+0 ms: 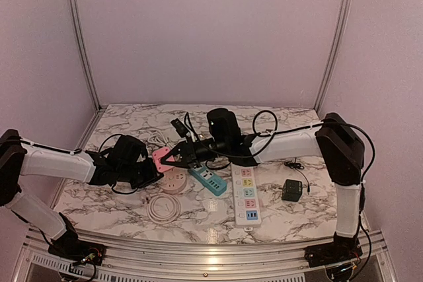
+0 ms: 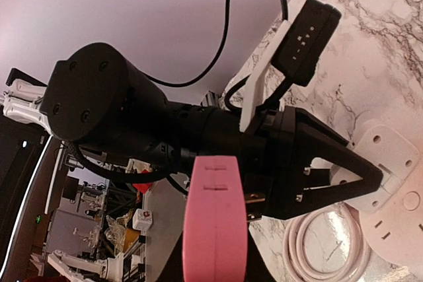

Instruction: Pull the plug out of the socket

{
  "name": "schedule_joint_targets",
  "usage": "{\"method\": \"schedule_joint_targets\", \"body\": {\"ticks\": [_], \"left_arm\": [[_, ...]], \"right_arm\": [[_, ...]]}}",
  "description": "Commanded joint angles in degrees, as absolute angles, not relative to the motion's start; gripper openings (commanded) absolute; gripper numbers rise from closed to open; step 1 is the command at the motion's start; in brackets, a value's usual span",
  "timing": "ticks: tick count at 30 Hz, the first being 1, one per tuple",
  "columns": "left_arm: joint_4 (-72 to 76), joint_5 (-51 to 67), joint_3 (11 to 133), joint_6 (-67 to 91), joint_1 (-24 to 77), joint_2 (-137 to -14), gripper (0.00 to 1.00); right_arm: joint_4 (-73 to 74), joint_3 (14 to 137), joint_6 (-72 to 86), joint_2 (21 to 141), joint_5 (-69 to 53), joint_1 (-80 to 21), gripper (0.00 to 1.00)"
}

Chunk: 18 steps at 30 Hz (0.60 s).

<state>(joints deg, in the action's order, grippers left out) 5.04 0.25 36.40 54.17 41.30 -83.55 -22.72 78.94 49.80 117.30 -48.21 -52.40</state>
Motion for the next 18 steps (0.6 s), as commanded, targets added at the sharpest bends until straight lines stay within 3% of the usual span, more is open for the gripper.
{"method": "schedule_joint_targets", "body": {"ticks": [1,9,18], "left_arm": [[-9.9,-1.9,32.8,52.2,41.1,-85.6,0.0],[-11.6,-1.5,34.4,50.9,40.9,-82.3,0.0],[-13.5,-0.3,36.3,48.4,40.0,-80.6,0.0]], "right_arm": [[-15.3,79.2,43.9,114.8,-43.1,-51.3,0.0],[5.2,79.6,30.6,110.8,-29.4,-52.1,0.0],[23.8,81.8,20.7,110.2,-3.7,-59.8,0.0]]}}
